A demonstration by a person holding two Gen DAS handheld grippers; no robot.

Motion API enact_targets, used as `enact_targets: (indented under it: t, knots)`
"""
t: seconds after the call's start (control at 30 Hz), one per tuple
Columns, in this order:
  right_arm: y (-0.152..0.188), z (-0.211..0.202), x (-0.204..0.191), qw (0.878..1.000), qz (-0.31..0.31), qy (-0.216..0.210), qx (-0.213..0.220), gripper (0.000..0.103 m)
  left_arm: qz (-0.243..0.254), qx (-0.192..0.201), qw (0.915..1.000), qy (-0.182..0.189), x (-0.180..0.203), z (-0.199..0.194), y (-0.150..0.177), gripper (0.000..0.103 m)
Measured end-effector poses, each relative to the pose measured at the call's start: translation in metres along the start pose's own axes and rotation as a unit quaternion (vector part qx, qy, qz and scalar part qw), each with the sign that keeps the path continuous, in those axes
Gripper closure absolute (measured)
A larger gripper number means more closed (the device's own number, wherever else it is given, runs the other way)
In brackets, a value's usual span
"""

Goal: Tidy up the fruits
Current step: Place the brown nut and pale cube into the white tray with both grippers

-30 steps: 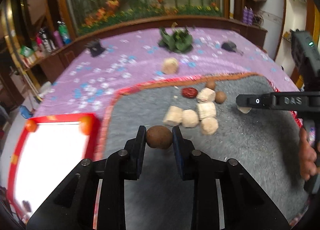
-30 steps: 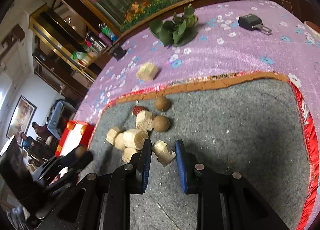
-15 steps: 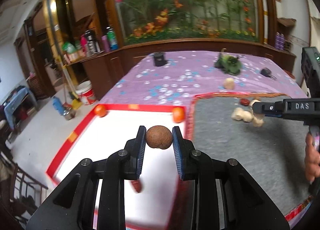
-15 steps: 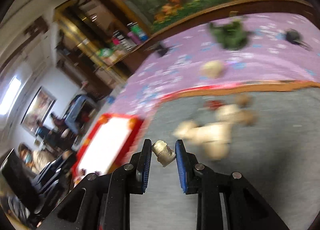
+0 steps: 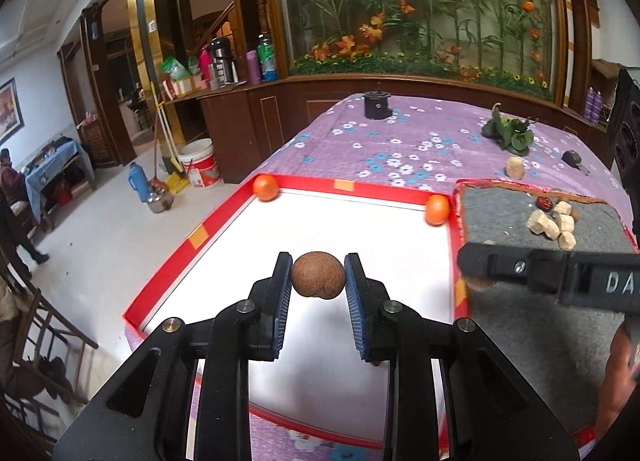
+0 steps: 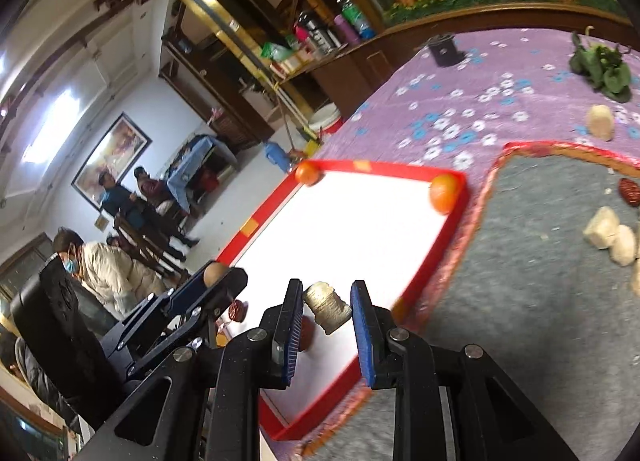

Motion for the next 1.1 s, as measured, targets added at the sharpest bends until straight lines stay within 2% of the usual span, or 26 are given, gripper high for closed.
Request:
enact_targets:
  t: [0.23, 0.43, 0.5, 0.67, 0.73, 1.1]
  knots:
    - [0.001, 0.034, -0.013, 0.999, -0.012, 0.004, -0.029, 0.080, -0.006, -0.004, 0.9999, -0.014, -0.017, 0.005, 0.004, 0.077]
    - [-0.002, 0.049, -0.020, 0.998, -0.036, 0.026, -0.050, 0.078, -0.005, -0.004, 0.9989, -0.047, -0.022, 0.009, 0.007, 0.076]
    - [-0.002, 0.048, -0.022, 0.998, -0.041, 0.026, -0.046, 0.077, -0.006, -0.007, 0.9987, -0.050, -0.023, 0.010, 0.007, 0.074]
    - [-0.002, 0.032, -0.020, 0.999, -0.038, 0.019, -0.007, 0.067, -0.005, 0.008, 0.9984, -0.056, -0.022, 0.003, 0.006, 0.053]
    - [-0.001, 0.026, -0.016, 0.999, -0.031, 0.016, 0.004, 0.063, -0.003, 0.014, 0.9983, -0.056, -0.020, -0.001, 0.006, 0.053]
    - [0.005, 0.002, 0.005, 1.000, -0.005, 0.016, 0.025, 0.063, 0.013, 0.029, 0.9979, -0.056, -0.003, -0.014, 0.003, 0.053]
Point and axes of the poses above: each gripper's, at about its wrist camera, not at the fingertips, and z roughly the way its jaws point, x to its right, y to its underside, the point moved 2 cm from there along z, roughly the way its jaws point, and after that the axes turned 15 degrees about -z, right-handed, at the moved point
